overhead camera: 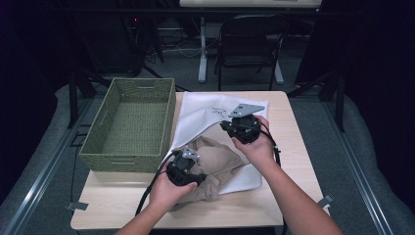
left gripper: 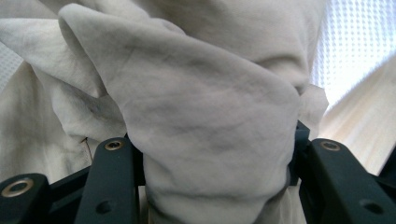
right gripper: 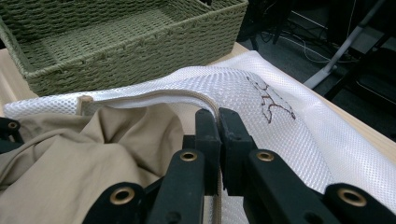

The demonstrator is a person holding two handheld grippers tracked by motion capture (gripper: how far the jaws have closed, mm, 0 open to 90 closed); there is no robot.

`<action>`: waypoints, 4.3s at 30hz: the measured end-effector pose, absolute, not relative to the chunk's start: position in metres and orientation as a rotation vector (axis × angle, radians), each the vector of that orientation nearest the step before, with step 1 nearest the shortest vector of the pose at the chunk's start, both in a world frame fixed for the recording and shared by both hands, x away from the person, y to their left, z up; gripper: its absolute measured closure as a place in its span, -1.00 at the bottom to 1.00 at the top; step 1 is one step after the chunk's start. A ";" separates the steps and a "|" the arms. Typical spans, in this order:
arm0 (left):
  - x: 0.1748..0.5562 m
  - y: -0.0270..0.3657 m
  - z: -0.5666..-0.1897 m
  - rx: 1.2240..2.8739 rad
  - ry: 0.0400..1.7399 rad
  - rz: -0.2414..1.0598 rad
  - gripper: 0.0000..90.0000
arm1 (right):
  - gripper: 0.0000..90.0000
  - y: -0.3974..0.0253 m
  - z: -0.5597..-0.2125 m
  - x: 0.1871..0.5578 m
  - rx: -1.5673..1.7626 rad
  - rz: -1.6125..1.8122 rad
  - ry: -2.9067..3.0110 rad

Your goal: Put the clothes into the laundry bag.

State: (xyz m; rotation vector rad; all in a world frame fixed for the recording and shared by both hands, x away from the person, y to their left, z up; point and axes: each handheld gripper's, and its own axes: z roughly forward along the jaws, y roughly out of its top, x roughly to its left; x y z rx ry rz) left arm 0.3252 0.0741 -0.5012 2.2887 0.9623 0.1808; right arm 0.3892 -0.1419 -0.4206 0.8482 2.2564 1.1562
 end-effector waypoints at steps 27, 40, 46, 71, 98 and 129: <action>0.359 0.041 -0.506 2.274 1.004 0.216 0.06 | 0.95 -0.139 -0.427 0.389 0.863 1.204 2.284; 0.369 0.036 -0.528 2.262 1.033 0.246 0.04 | 0.95 -0.135 -0.429 0.387 0.859 1.219 2.286; 0.371 0.034 -0.534 2.263 1.038 0.265 0.03 | 0.95 -0.135 -0.429 0.387 0.854 1.222 2.284; 0.374 0.033 -0.543 2.227 1.089 0.282 -0.13 | 0.95 -0.154 -0.445 0.376 0.905 1.295 2.204; 0.363 0.041 -0.518 2.177 1.129 0.302 -0.37 | 0.95 -0.166 -0.453 0.375 0.955 1.367 2.176; 0.317 0.098 -0.514 2.150 1.091 0.259 -0.36 | 0.95 -0.164 -0.457 0.375 0.959 1.365 2.181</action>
